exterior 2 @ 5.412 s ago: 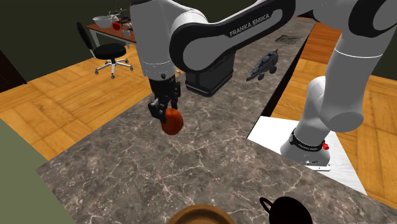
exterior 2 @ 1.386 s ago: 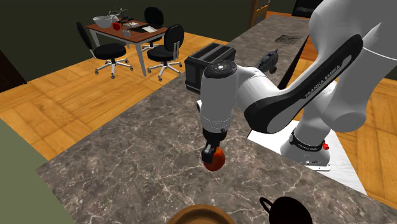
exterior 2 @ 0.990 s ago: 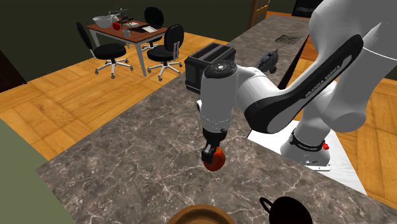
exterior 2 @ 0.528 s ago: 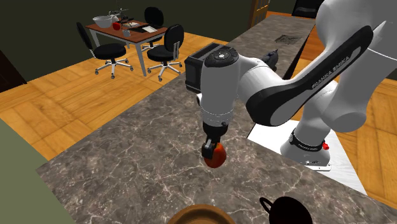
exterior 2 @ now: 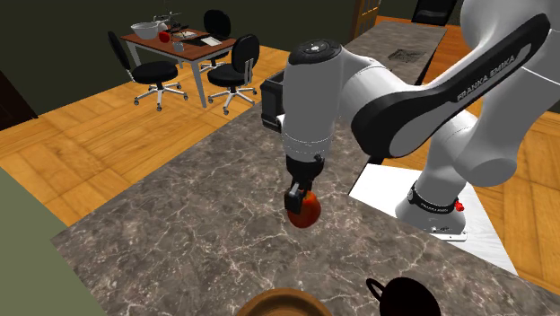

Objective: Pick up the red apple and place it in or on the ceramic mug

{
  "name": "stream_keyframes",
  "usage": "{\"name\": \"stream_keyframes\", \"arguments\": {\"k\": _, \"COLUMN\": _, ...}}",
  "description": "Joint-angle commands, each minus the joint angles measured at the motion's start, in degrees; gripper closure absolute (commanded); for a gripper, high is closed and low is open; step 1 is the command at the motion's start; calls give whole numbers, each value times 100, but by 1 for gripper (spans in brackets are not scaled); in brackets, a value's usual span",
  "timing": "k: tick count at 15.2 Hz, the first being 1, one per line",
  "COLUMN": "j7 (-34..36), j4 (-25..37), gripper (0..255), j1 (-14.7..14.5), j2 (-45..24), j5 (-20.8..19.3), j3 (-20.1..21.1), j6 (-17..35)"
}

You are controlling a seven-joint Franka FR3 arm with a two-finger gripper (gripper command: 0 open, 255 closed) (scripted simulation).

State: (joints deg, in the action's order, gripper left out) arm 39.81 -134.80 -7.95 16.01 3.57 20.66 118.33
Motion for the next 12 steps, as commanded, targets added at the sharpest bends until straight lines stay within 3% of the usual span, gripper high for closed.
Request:
{"name": "stream_keyframes", "arguments": {"k": 1, "j7": -24, "j4": 93, "gripper": 255, "j1": -4, "j2": 82, "j5": 19, "j3": -21, "j6": -174}}
{"name": "stream_keyframes", "arguments": {"k": 12, "j7": -91, "j4": 754, "gripper": 255, "j1": 2, "j2": 304, "j5": 44, "j3": -107, "j6": -1049}}
